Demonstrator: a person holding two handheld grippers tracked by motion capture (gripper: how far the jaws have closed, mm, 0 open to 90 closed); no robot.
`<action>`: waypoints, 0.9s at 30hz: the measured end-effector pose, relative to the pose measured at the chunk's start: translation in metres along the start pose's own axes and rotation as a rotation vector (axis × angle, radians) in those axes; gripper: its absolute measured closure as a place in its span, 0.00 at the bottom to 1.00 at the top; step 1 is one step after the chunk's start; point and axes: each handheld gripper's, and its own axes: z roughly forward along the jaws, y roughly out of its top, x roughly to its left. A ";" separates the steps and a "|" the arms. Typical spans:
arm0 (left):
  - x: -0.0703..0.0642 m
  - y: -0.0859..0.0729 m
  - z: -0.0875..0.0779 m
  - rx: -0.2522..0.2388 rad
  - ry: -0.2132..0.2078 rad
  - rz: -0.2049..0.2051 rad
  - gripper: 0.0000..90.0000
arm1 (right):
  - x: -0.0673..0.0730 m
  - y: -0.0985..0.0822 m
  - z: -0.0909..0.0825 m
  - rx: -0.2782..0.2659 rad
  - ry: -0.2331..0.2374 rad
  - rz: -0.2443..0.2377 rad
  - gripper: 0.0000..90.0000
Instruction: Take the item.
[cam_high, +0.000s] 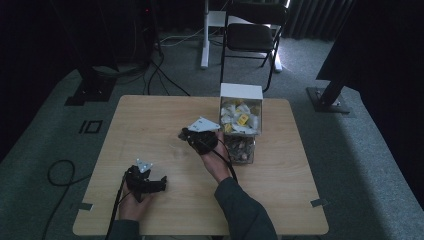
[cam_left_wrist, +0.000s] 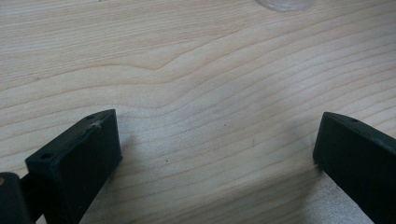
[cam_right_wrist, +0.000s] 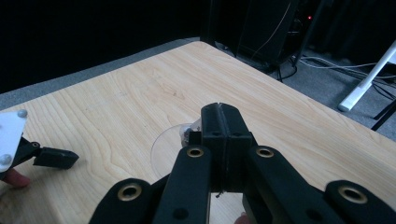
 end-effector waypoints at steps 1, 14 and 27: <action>0.000 0.000 0.000 0.000 0.000 0.000 0.01 | 0.000 0.000 0.002 0.002 0.002 0.001 1.00; -0.001 -0.001 -0.001 -0.002 -0.002 0.000 0.01 | 0.008 0.008 0.024 0.037 0.025 0.005 1.00; -0.001 -0.001 -0.001 -0.001 -0.003 0.004 0.01 | 0.014 0.002 0.010 0.044 0.077 0.030 0.35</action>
